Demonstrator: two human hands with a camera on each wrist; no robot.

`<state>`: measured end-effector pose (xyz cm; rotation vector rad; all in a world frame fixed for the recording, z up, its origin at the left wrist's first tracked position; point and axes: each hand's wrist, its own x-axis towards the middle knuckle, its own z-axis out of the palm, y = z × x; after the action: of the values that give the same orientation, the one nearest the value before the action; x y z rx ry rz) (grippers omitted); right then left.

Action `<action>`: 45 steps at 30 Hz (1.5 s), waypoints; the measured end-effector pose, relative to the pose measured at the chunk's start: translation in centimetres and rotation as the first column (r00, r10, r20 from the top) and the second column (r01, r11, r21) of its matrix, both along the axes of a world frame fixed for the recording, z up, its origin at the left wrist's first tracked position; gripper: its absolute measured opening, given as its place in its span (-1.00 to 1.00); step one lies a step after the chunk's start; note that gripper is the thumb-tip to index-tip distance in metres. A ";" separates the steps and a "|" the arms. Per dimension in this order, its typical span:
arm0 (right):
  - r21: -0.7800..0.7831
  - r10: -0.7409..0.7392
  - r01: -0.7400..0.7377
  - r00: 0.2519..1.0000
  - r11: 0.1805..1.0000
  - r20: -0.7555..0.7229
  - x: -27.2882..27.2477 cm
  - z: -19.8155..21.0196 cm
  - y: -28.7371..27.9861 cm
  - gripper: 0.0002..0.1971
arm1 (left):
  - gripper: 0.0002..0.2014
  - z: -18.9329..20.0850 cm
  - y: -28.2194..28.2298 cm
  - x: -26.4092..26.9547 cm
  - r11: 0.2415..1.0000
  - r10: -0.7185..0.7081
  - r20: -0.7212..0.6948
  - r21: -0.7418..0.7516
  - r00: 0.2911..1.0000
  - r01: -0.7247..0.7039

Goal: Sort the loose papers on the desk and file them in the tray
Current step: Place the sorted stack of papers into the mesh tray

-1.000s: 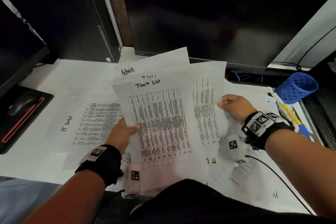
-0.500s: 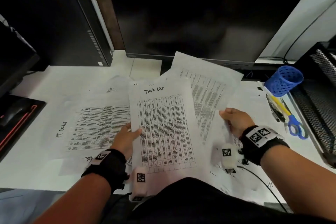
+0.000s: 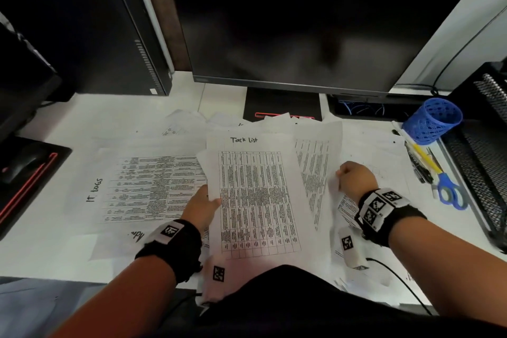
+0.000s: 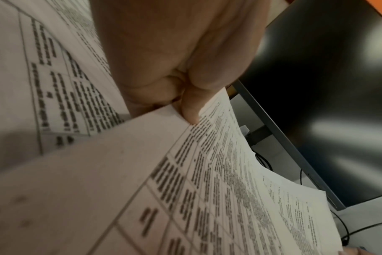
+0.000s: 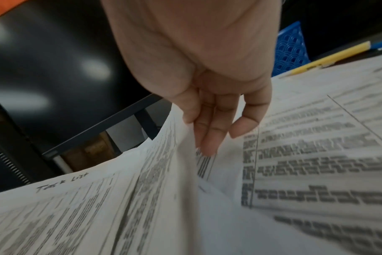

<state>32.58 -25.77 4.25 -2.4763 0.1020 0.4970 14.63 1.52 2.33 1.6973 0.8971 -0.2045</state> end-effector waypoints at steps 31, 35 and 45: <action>0.647 0.042 -0.035 0.999 0.762 0.004 -4.8 6.4 5.3 -0.55 | -0.53 6.0 0.7 1.5 0.974 0.175 0.410 -0.207 0.895 -0.095; 0.686 -0.067 -0.113 0.971 0.719 0.230 -4.8 8.5 6.2 -0.70 | -0.62 9.0 -0.7 2.7 0.981 0.194 0.572 -0.131 0.797 -0.145; 0.770 -0.141 -0.203 0.924 0.604 0.354 -7.1 10.7 5.3 -0.44 | -0.55 12.2 -3.9 2.6 0.983 0.071 0.722 0.069 0.689 -0.173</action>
<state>25.52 -20.44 14.97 -1.6129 -0.2794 0.0121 17.19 -2.37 14.57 1.6234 0.4184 0.6053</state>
